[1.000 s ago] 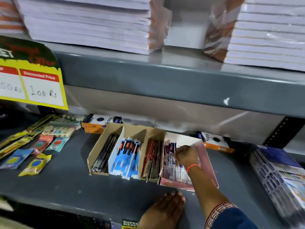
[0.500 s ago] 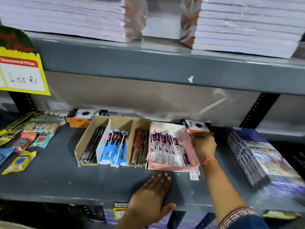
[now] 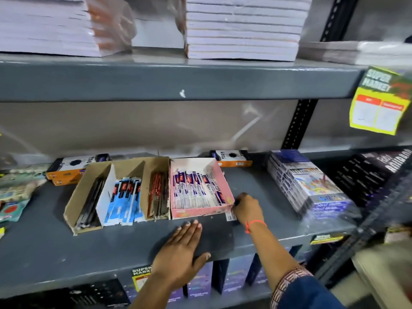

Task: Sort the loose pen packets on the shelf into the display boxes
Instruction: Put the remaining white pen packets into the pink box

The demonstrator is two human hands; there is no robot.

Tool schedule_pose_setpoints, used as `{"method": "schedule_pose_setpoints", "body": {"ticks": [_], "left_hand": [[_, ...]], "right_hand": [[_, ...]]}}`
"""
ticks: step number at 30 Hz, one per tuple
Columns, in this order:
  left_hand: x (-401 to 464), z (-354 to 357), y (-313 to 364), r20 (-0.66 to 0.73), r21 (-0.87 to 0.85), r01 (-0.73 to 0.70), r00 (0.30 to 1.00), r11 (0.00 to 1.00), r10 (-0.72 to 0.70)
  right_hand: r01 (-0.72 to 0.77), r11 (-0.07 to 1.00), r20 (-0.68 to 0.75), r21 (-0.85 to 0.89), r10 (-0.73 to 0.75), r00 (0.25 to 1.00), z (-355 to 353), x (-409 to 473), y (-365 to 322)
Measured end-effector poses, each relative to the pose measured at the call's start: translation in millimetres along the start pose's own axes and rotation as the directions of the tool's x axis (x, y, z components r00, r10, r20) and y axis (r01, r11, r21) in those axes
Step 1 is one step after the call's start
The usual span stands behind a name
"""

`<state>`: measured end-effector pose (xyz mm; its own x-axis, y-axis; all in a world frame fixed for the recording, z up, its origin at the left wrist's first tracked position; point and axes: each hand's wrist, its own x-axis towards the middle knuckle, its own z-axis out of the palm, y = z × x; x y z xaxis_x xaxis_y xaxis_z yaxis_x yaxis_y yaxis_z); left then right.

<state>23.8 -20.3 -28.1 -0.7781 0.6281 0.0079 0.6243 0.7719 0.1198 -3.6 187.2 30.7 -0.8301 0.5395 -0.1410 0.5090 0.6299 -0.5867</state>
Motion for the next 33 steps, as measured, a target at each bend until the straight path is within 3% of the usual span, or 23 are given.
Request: {"method": "schedule_pose_setpoints", "body": {"ticks": [6,10,13,16,18,21,27,30,33], "left_hand": [[-1,1,0,-0.008,0.0,0.009,1.0,1.0,-0.009],[-1,1,2,-0.071,0.033,-0.004,0.997,0.999,0.006],[-1,4,2,-0.079,0.047,-0.012,0.997,0.999,0.016],[-3,-3,3,-0.138,0.101,-0.03,0.989,0.994,0.044],[-4,-12,7,-0.072,0.098,-0.022,0.997,0.995,0.029],[-6,-16,8,-0.031,0.079,-0.034,0.999,0.996,0.036],[-6,-23,9,-0.035,0.123,-0.007,0.999,0.992,0.012],[-5,-25,9,-0.008,0.137,-0.014,1.0,0.99,0.015],[-4,-23,7,-0.028,0.158,-0.02,0.999,0.987,0.025]], "right_hand": [[-0.142,0.968,0.02,0.207,0.141,0.99,-13,6,16],[-0.244,0.759,0.038,0.604,0.279,0.96,-26,7,33],[-0.239,0.62,0.067,0.747,0.287,0.955,-31,3,36],[-0.22,0.599,0.069,0.77,0.264,0.962,-31,2,37],[-0.209,0.674,0.041,0.708,0.256,0.966,-29,1,38],[-0.166,0.877,-0.051,0.45,0.211,0.976,-27,2,39],[-0.156,0.93,-0.086,0.333,0.195,0.977,-30,9,44],[-0.127,0.88,-0.129,0.458,0.207,0.97,-31,13,43],[-0.122,0.716,-0.034,0.687,0.2,0.979,-31,14,36]]}}
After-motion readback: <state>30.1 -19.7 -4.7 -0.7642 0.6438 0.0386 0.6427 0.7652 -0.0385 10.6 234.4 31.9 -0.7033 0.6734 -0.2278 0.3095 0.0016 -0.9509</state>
